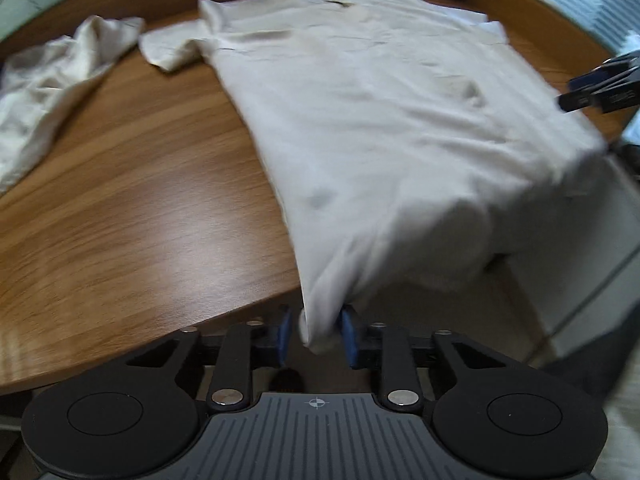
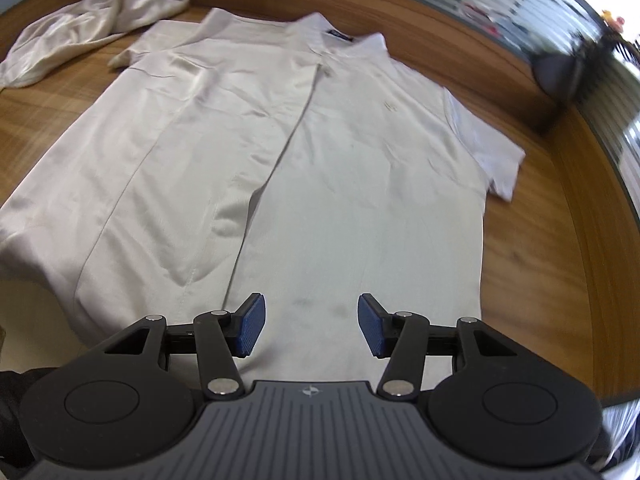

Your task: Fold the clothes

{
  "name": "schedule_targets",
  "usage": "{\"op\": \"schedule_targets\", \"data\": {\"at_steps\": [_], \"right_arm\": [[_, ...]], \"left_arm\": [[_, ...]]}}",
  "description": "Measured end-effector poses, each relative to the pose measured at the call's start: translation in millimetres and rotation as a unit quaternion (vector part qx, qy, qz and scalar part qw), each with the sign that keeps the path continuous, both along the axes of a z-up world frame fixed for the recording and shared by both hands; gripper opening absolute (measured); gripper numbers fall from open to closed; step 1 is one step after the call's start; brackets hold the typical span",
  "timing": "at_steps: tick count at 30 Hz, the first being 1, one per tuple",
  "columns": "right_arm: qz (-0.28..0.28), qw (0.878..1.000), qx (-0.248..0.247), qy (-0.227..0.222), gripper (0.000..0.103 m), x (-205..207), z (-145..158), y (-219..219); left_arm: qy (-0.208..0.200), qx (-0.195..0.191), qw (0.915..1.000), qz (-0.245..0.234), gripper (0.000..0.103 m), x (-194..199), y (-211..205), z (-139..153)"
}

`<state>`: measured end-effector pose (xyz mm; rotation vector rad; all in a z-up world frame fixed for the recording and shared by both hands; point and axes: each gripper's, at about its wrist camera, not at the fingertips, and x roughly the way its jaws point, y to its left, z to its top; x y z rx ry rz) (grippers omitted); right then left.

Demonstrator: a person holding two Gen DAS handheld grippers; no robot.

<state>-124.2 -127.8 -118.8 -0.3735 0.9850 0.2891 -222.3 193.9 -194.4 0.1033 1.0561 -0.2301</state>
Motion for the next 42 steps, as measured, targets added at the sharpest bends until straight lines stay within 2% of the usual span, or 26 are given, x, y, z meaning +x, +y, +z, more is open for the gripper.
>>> {"op": "schedule_targets", "data": {"at_steps": [3,5,8,10,12,13,16,17,19,21,26,31,37,42], "right_arm": [[0.023,1.0,0.001,-0.007,0.058,0,1,-6],[0.036,0.999,-0.002,-0.009,0.058,-1,1,-10],[0.044,0.999,0.004,-0.013,0.058,-3,3,-16],[0.044,0.999,0.012,-0.015,0.058,-3,5,-21],[0.04,0.999,0.02,-0.017,0.059,-2,5,-25],[0.037,0.999,0.024,-0.018,0.059,-1,5,-26],[0.031,0.999,0.034,-0.019,0.059,-1,4,-28],[0.03,0.999,0.037,-0.021,0.059,0,5,-28],[0.029,0.998,0.041,-0.024,0.059,-1,6,-28],[0.026,0.998,0.046,-0.027,0.06,-2,8,-28],[0.01,0.998,0.056,-0.027,0.06,-1,10,-26],[-0.02,0.998,0.056,-0.034,0.06,-5,13,-16],[-0.094,0.993,0.065,-0.031,0.06,-9,20,4],[-0.16,0.984,0.073,-0.026,0.06,-18,23,30]], "left_arm": [[-0.009,-0.003,0.9998,0.018,0.008,-3,-2,-2],[-0.016,-0.014,0.9995,0.022,0.007,-7,-6,12],[-0.029,-0.075,0.9965,0.024,0.007,-13,-5,49],[-0.029,-0.103,0.9937,0.033,0.007,-15,0,69],[-0.009,-0.103,0.993,0.057,0.011,-12,7,72],[0.001,-0.103,0.9923,0.069,0.017,-10,11,74],[0.008,-0.044,0.9954,0.084,0.036,-12,17,67],[0.008,-0.034,0.9953,0.09,0.043,-12,19,65],[0.008,-0.021,0.9946,0.101,0.047,-13,24,62],[0.003,-0.007,0.9938,0.11,0.056,-9,28,63],[-0.023,0.024,0.9924,0.118,0.058,14,36,68],[-0.046,0.04,0.9922,0.108,0.059,57,51,70],[-0.062,0.046,0.9938,0.08,0.059,119,77,69],[-0.072,0.046,0.9957,0.035,0.059,172,99,66]]}}
